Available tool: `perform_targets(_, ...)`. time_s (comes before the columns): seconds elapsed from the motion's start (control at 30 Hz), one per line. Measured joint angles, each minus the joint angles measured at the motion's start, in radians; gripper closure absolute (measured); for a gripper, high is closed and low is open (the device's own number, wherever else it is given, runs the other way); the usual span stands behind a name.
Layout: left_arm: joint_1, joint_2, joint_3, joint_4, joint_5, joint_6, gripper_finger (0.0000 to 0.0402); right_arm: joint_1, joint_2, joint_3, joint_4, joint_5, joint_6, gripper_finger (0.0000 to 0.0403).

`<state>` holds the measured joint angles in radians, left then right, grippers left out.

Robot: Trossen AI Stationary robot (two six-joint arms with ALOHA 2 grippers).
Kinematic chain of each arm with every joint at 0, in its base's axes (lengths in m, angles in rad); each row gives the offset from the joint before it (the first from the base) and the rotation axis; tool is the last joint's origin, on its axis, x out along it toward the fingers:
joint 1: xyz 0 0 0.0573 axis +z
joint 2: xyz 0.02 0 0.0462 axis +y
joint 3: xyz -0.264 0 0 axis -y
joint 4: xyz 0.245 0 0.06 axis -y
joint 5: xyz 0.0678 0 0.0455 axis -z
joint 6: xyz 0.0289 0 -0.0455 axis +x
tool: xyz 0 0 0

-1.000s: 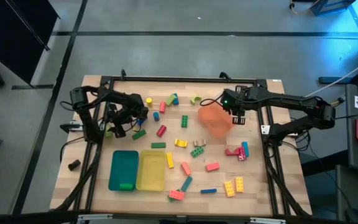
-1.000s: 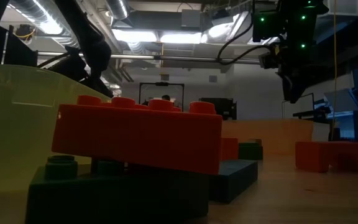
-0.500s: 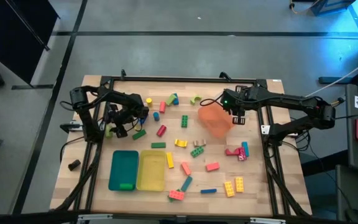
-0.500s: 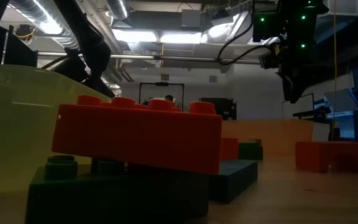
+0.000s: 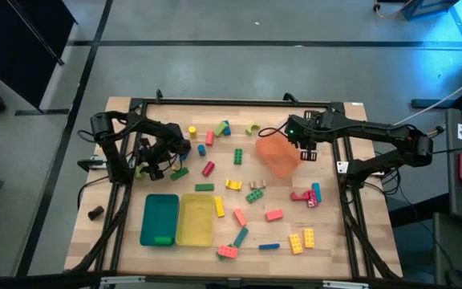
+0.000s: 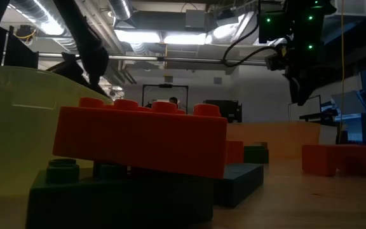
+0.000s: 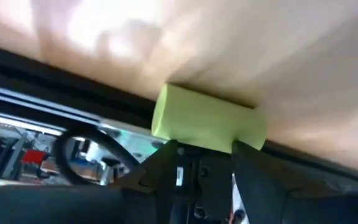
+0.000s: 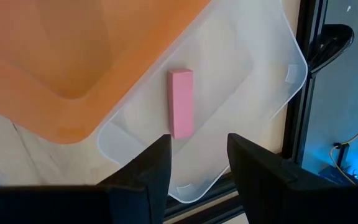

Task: Sort blocks by size
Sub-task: Put the light green cylinder block into the blue bin

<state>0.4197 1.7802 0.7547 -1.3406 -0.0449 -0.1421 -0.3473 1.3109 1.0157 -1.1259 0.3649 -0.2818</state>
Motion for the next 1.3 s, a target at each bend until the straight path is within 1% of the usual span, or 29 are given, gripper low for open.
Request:
perform_targets(0.1, 0.0, 0.0, -0.039, 0.019, 0.01, -0.019, 0.028, 0.0, 0.0, 0.0, 0.0, 0.0, 0.0, 0.0244)
perform_targets(0.2, 0.0, -0.002, -0.054, 0.025, 0.009, -0.07, 0.0292, 0.0, 0.0, 0.0, 0.0, 0.0, 0.0, 0.0244)
perform_targets(0.33, 0.0, -0.001, -0.046, 0.023, 0.009, -0.138, 0.0309, 0.0, 0.0, 0.0, 0.001, 0.0, 0.0, 0.0244)
perform_targets(0.6, 0.009, 0.0, -0.013, 0.018, -0.03, -0.175, 0.0323, 0.0, 0.0, 0.0, 0.001, 0.0, 0.0, 0.0244)
perform_targets(0.73, 0.036, 0.001, 0.01, 0.022, -0.033, -0.172, 0.0323, 0.0, 0.0, 0.0, 0.001, 0.0, 0.0, 0.0244)
perform_targets(0.8, 0.053, 0.001, 0.019, 0.076, -0.033, -0.161, 0.0324, 0.0, 0.0, 0.0, 0.001, 0.0, 0.0, 0.0244)
perform_targets(0.9, 0.081, 0.002, 0.031, 0.076, -0.035, -0.146, 0.0324, 0.0, 0.0, 0.0, 0.002, 0.0, -0.001, 0.0244)
perform_targets(1.0, 0.111, 0.002, 0.047, 0.116, -0.033, -0.133, 0.0324, 0.0, 0.0, 0.0, 0.002, 0.0, -0.001, 0.0244)
perform_targets(1.17, 0.153, 0.002, 0.068, 0.102, -0.067, -0.116, 0.0324, 0.0, 0.0, 0.0, 0.002, 0.0, -0.004, 0.0244)
perform_targets(1.3, 0.174, 0.002, 0.105, 0.078, -0.07, -0.112, 0.0324, 0.0, 0.0, 0.0, 0.002, 0.0, -0.005, 0.0244)
